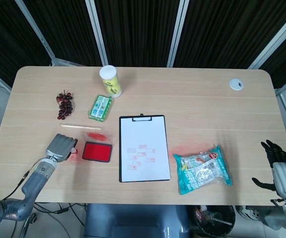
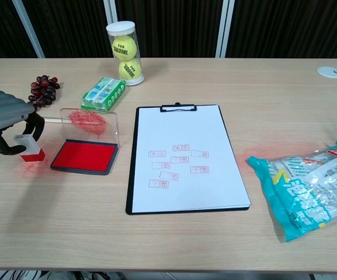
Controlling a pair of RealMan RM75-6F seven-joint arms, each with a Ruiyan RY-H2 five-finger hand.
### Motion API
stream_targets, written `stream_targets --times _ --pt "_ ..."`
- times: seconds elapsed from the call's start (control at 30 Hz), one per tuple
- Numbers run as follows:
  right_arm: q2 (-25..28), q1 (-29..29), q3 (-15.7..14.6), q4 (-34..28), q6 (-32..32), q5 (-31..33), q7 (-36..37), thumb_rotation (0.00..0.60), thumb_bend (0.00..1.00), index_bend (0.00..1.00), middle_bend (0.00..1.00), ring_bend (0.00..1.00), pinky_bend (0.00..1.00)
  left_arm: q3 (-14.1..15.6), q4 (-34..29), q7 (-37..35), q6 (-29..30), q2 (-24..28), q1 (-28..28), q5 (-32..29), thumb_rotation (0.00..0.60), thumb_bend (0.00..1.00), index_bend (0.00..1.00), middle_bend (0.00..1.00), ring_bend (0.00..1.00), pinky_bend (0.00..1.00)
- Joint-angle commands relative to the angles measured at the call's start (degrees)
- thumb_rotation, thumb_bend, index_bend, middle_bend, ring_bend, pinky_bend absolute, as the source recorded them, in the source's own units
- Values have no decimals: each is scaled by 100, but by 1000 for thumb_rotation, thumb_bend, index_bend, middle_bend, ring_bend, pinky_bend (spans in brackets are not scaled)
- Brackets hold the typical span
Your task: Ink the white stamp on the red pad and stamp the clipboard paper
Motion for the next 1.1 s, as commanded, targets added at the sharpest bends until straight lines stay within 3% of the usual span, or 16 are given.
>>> stream_targets --times 0.03,0.47,1.1 --pt "0 0 1 0 -1 1 4 600 197 55 0 0 140 -9 -23 -11 16 9 0 15 600 391 527 565 973 1000" --pt "4 1 3 1 7 -17 52 600 197 55 0 0 140 -214 -716 156 432 23 -110 416 600 444 623 679 973 1000" --pt "29 7 6 14 -27 -12 193 600 197 55 0 0 140 -335 -1023 1308 434 -503 -452 -293 600 489 739 814 974 1000"
